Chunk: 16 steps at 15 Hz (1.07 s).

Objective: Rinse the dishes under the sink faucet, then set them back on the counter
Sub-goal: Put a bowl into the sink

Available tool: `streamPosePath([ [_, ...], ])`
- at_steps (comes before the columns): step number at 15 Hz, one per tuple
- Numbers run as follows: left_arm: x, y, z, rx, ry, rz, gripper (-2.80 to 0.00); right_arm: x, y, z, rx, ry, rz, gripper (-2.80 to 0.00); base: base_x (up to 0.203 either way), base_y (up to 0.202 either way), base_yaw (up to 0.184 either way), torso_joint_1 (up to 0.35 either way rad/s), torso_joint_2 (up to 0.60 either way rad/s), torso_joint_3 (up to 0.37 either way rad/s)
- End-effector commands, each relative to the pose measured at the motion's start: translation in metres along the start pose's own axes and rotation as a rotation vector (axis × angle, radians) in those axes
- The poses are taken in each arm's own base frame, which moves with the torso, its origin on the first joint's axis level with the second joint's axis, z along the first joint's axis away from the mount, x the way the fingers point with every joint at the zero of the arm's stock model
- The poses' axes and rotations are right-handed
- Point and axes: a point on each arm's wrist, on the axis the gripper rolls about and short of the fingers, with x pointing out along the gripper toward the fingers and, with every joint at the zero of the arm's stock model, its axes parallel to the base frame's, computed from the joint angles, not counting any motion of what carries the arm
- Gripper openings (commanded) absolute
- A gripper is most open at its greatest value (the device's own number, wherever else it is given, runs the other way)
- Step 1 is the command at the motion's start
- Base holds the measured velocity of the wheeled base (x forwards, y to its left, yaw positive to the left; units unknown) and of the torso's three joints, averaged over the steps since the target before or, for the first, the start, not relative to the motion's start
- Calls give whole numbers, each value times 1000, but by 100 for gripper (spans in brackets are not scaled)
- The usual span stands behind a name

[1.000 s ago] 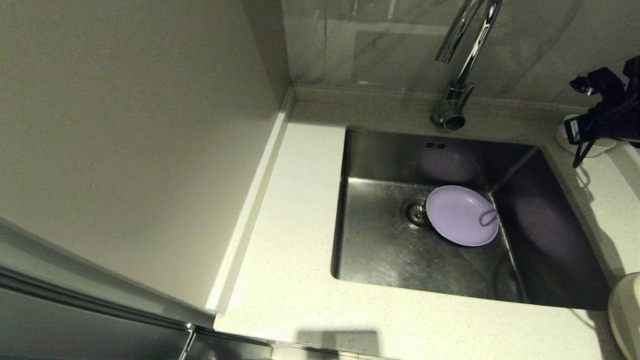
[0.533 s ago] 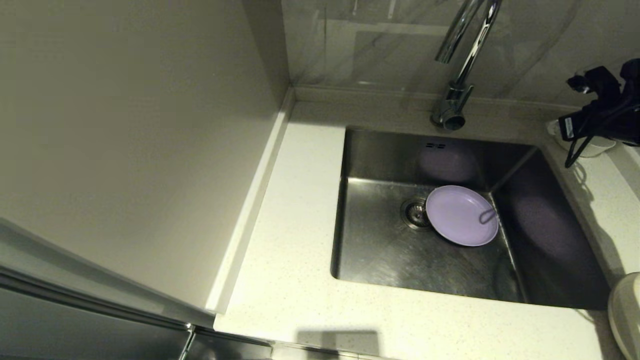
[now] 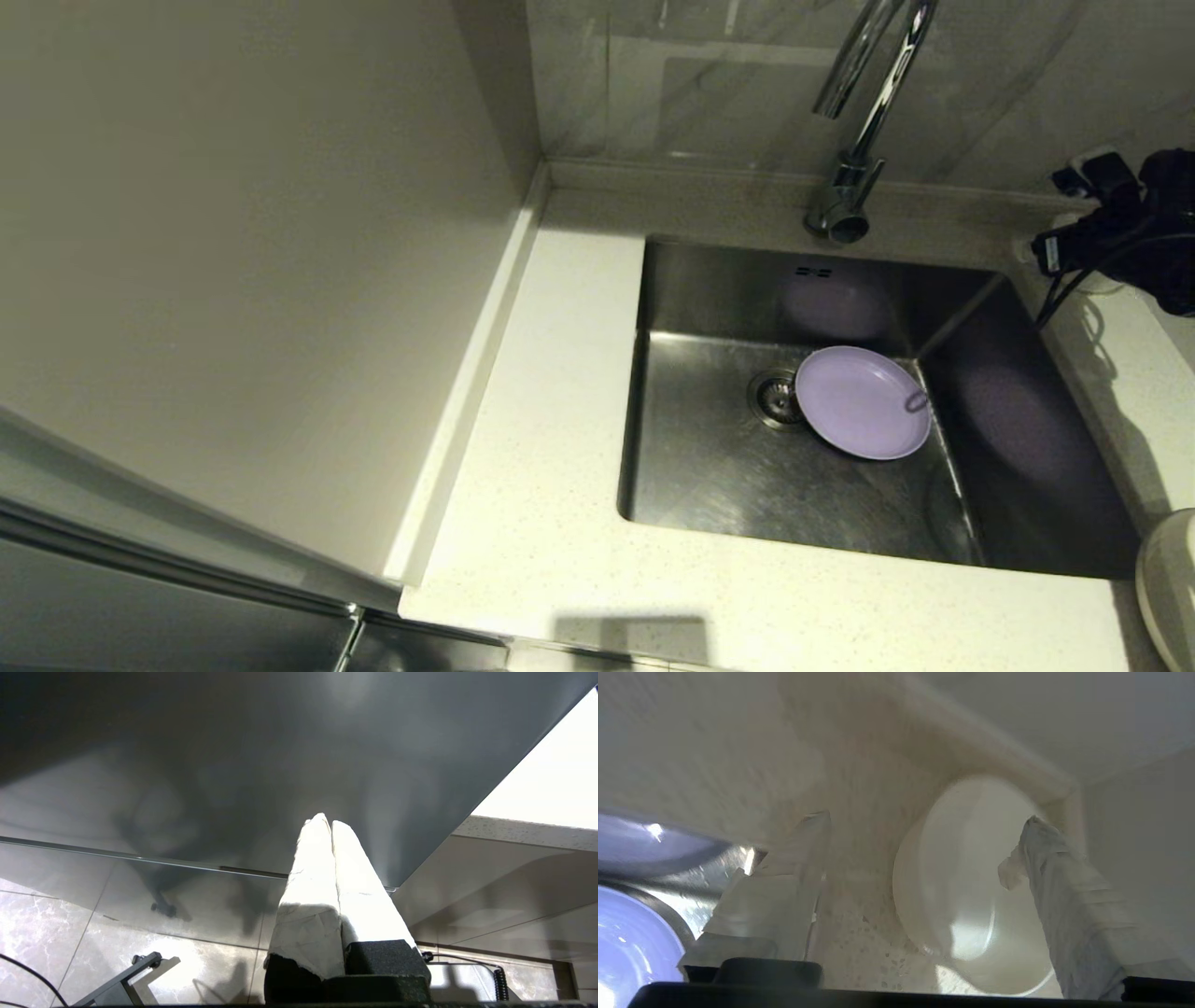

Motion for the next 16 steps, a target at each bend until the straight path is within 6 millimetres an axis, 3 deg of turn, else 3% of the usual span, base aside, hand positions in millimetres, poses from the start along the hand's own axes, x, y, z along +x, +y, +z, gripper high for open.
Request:
streamPosePath([
  [1,0,0,0,0,-3,0,-280,7,4,-11,-2,22,8,0,0,0,0,0,0,0],
  [4,0,0,0,0,-3,0,-280,12,8,-18,-9,26,10,0,0,0,0,0,0,0],
  [6,0,0,0,0,-3,0,-280,13,8,-18,-12,10,4,-280,0,0,0,0,0,0],
  [12,0,0,0,1,-3,0,-280,12,5,-15,-13,-6,-4,-280,0,0,0,0,0,0],
  [16,0,0,0,0,-3,0,-280,2,-3,-1,-3,-37,-18,-280,0,0,0,0,0,0],
])
